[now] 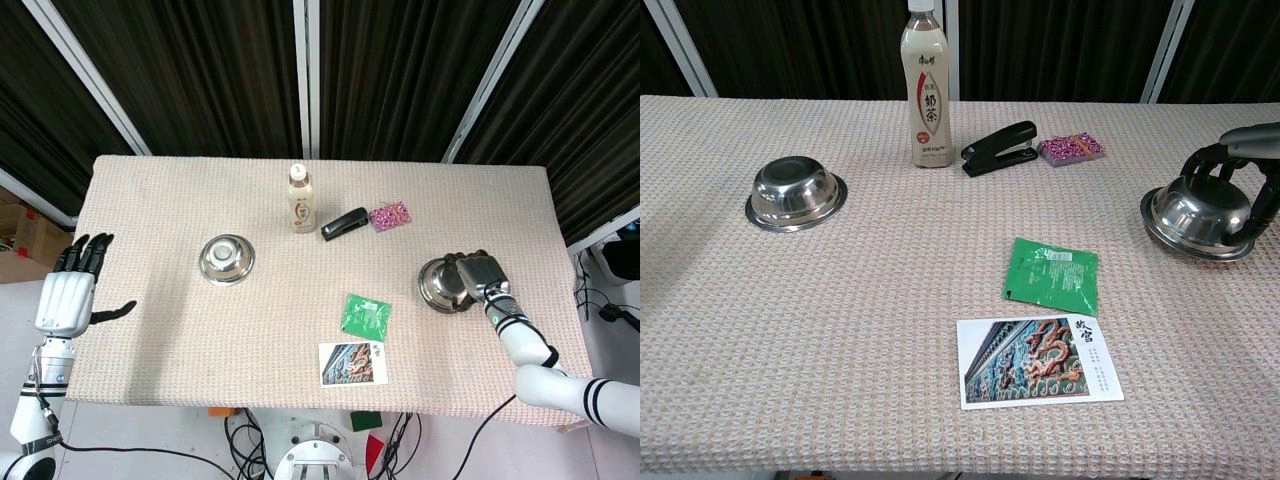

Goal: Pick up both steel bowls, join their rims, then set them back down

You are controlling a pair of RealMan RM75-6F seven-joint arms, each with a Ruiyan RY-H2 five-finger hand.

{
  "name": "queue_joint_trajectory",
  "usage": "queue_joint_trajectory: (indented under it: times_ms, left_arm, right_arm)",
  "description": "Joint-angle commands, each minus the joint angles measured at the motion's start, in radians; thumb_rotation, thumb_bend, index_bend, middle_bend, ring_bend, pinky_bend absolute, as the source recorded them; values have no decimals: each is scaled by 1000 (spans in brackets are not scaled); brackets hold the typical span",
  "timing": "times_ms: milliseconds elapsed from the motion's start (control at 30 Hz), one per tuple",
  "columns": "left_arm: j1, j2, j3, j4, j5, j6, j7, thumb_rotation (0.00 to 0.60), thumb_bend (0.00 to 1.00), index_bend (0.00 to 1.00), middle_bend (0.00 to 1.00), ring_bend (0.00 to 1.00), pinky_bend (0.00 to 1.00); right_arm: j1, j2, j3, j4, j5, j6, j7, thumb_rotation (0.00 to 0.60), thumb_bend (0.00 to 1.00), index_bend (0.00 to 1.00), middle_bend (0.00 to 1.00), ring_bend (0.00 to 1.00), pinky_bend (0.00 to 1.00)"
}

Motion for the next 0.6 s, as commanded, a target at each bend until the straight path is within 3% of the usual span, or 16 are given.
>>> queue_joint_trajectory:
  times_ms: [33, 600]
  left_arm:
    - [-1, -2, 0, -2, -1, -5, -2, 472, 16, 20, 92, 33, 150]
    - [-7, -11, -4, 4, 2, -23, -43, 467, 16, 21, 92, 33, 156]
  right_arm:
    - [-2, -1, 0, 0, -3, 3, 4, 600, 176, 494, 320, 194, 126]
    - [2, 6, 11, -17, -16, 25, 13, 600, 176, 494, 321, 196, 126]
